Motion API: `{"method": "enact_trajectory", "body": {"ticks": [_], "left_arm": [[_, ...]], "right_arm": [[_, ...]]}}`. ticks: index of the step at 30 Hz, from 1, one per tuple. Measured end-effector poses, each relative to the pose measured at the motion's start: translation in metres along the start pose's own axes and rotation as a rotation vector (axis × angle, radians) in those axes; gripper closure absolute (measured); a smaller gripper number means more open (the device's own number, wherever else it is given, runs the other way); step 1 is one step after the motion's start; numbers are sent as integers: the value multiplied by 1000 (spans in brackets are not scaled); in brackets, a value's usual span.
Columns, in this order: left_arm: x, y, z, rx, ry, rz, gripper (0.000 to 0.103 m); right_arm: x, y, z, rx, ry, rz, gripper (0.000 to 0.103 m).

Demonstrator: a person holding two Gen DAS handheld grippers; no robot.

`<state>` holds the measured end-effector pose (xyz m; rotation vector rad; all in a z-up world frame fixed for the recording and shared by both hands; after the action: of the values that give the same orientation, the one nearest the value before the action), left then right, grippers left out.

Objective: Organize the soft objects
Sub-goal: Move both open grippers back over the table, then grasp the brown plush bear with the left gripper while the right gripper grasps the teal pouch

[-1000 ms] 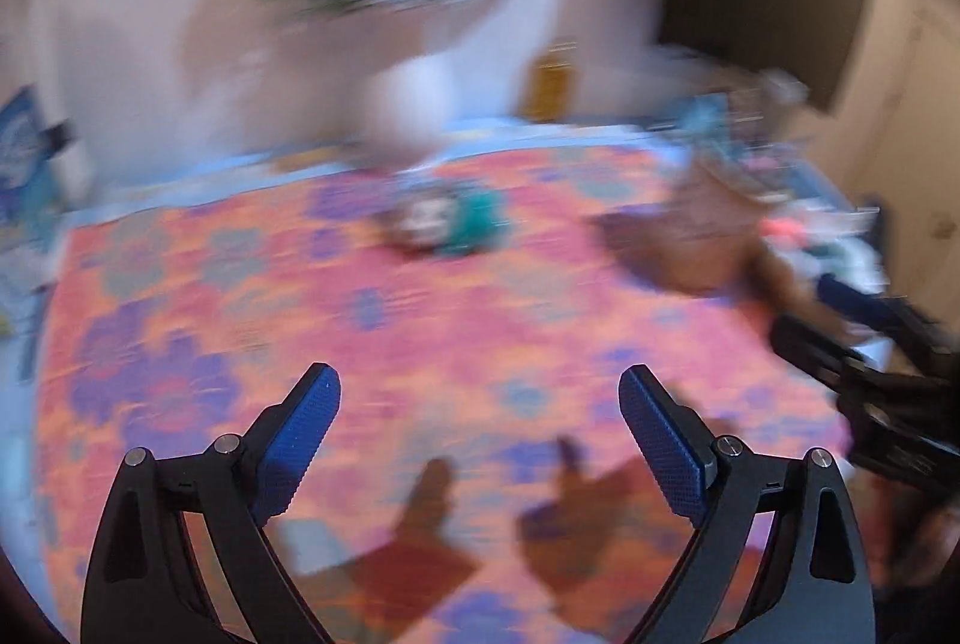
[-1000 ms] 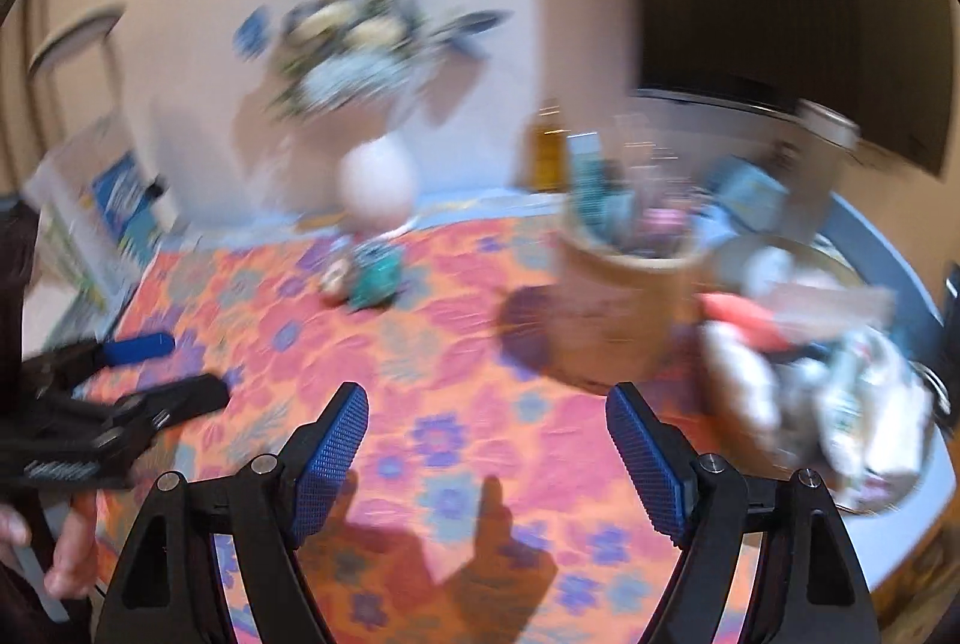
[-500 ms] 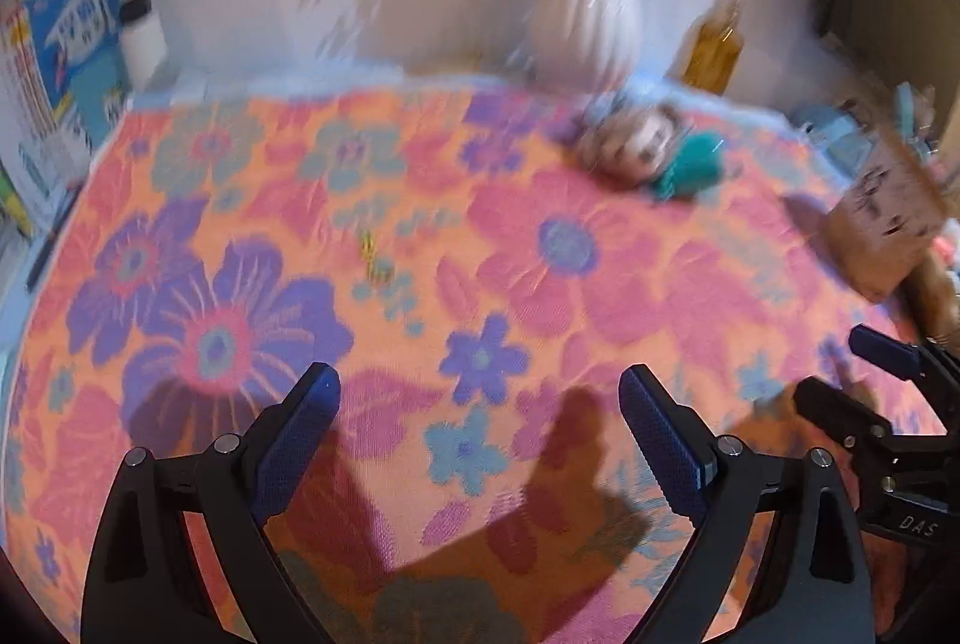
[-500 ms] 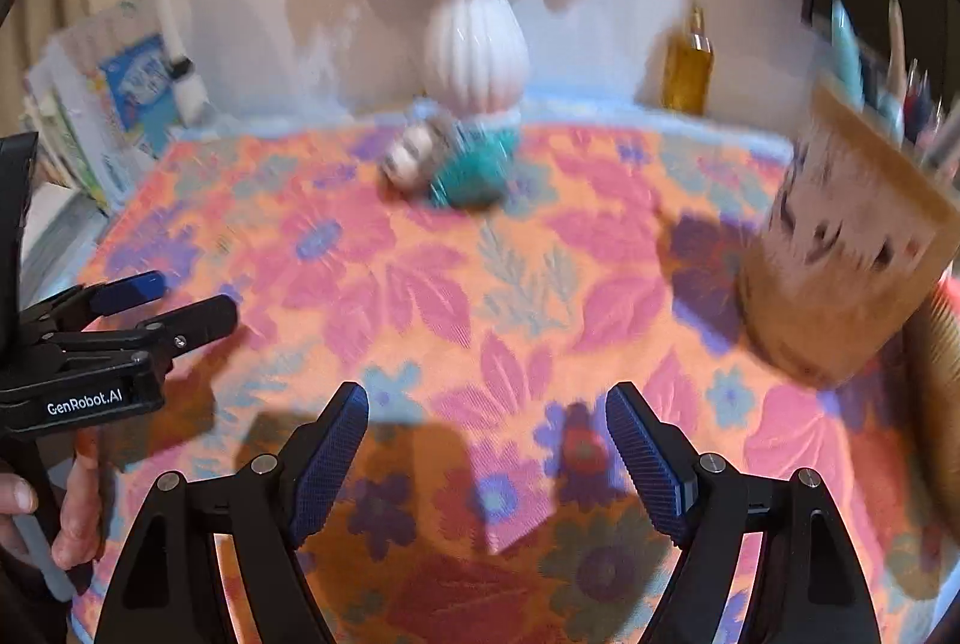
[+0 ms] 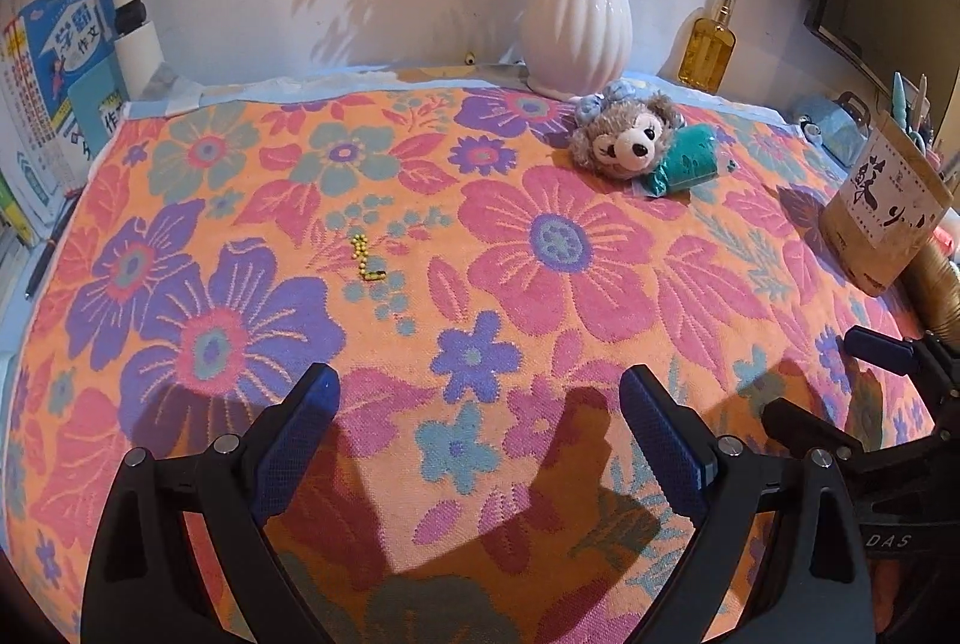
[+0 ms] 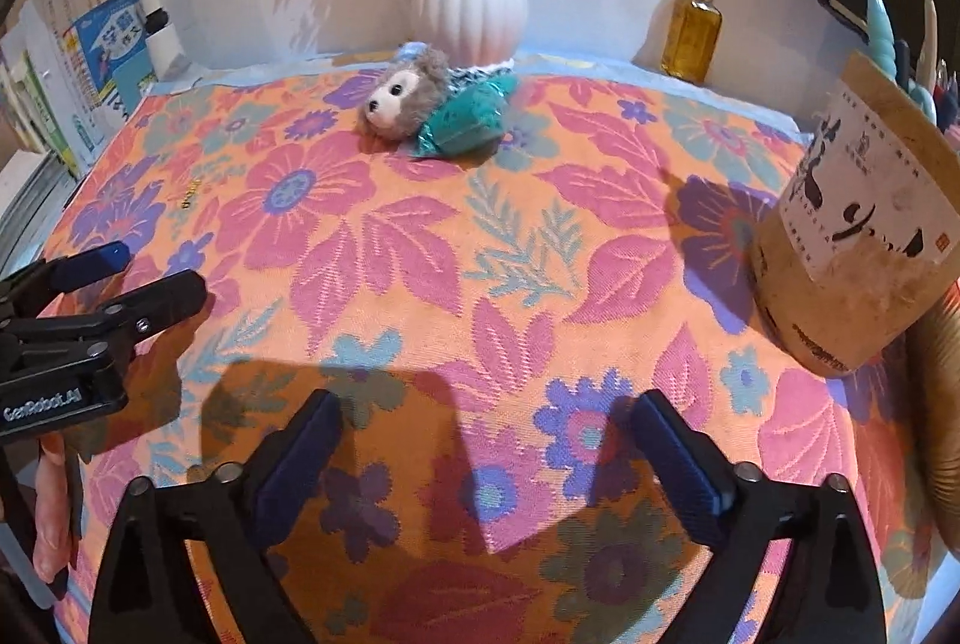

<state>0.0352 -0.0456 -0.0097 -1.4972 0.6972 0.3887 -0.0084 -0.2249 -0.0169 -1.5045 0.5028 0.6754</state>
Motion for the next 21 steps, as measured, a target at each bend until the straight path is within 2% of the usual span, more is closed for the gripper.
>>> {"method": "enact_trajectory", "body": {"ticks": [5,11,14,17,19,20,21], "left_arm": [[1,1,1,2,-12,10,9],[4,5,1,38,-62,50,7],[1,3,4,20,-14,74,7],[-5,-12,13,-77,70,103,7],[-16,-37,14,-152,156,64,7],[-18,-47,11,-166,187,47,7],[-19,-60,7,-173,218,36,7]], "right_arm": [[2,1,-1,14,-2,18,0],[4,0,-3,6,-20,43,0],[3,1,-3,-4,-31,103,0],[3,-8,-5,6,-74,210,1],[2,-22,-8,42,-107,177,5],[1,-32,-11,65,-122,144,16],[2,-45,-16,92,-133,105,21]]}}
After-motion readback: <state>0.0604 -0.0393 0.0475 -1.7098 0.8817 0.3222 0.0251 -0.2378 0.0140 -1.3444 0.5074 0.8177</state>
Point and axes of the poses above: each gripper's, at about its wrist camera, not at the fingertips, and x roughly the way its jaws point, z to its left, y to its underside, the point moved 4 cm from there along x, roughly the way its jaws point, and after that the axes turned 12 degrees about -z, right-handed, at the moved point
